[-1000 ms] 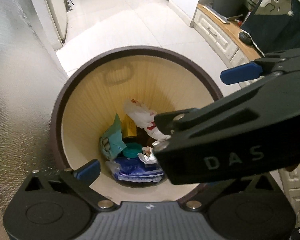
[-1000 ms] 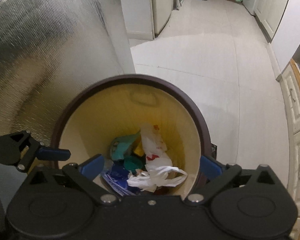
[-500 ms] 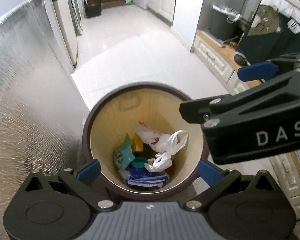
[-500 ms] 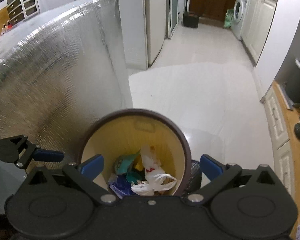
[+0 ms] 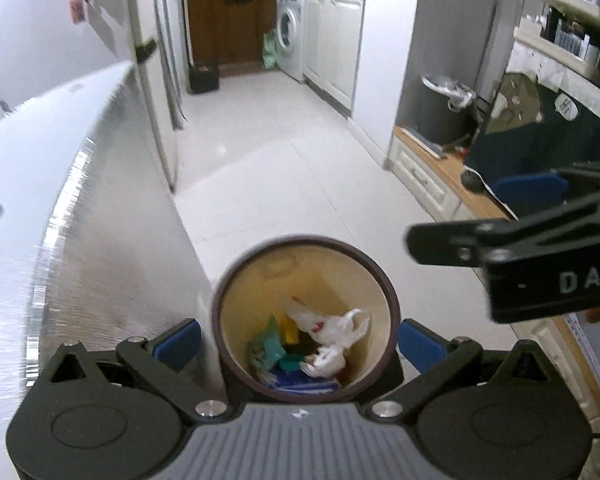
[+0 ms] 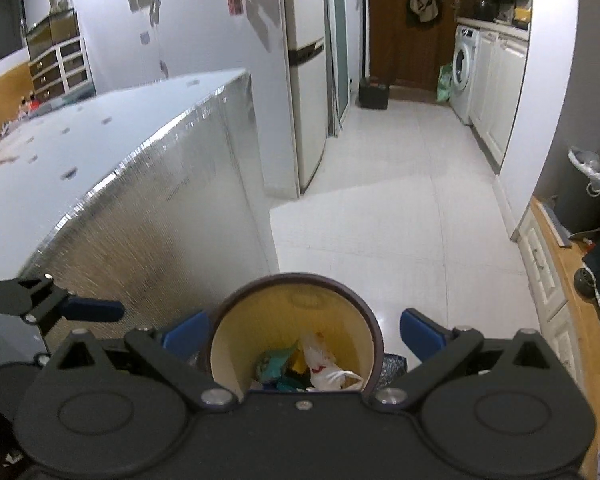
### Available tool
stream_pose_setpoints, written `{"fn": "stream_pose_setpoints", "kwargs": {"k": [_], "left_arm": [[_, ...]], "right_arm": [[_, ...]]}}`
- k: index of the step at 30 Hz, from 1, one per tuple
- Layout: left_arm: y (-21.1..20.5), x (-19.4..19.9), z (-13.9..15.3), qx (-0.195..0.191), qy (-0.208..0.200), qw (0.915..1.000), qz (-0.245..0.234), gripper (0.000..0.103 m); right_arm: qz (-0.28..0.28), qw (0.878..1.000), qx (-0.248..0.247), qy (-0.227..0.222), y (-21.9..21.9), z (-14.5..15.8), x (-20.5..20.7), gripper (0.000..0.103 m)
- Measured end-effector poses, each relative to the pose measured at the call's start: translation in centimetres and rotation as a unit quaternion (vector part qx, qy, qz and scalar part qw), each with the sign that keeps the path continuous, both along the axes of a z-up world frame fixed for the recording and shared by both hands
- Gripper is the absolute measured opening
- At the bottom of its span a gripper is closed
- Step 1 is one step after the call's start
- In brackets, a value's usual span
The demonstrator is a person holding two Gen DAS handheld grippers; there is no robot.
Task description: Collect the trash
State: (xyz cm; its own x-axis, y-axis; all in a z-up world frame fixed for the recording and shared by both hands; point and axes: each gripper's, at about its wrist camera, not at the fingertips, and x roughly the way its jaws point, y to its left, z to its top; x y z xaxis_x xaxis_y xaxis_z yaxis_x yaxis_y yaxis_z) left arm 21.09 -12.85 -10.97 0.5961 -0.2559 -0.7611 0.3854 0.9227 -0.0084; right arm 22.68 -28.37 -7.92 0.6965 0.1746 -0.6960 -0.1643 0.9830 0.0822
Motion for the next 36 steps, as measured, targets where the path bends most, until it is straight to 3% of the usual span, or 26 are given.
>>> {"fn": "stream_pose_setpoints", "kwargs": {"k": [9,19,36], "left_arm": [[2.6,-2.5,2.5,-0.010,-0.032,0.9985,0.042,0.103],[5.6,-5.3,4.6,-0.023,-0.069,0.9942,0.080,0.103],[7.9,-9.2,3.9,-0.029,-0.081,0.9897,0.114,0.103]], "right_arm": [[-0.026,0.999,0.001,-0.033,-0.4,2.9,-4.5,0.103],[-0.054,0.997,0.002,-0.049,-0.1,3.6,-8.7,0.103],[-0.067,0.994,-0.031,-0.080,2.3,2.8,-13.4,0.103]]}}
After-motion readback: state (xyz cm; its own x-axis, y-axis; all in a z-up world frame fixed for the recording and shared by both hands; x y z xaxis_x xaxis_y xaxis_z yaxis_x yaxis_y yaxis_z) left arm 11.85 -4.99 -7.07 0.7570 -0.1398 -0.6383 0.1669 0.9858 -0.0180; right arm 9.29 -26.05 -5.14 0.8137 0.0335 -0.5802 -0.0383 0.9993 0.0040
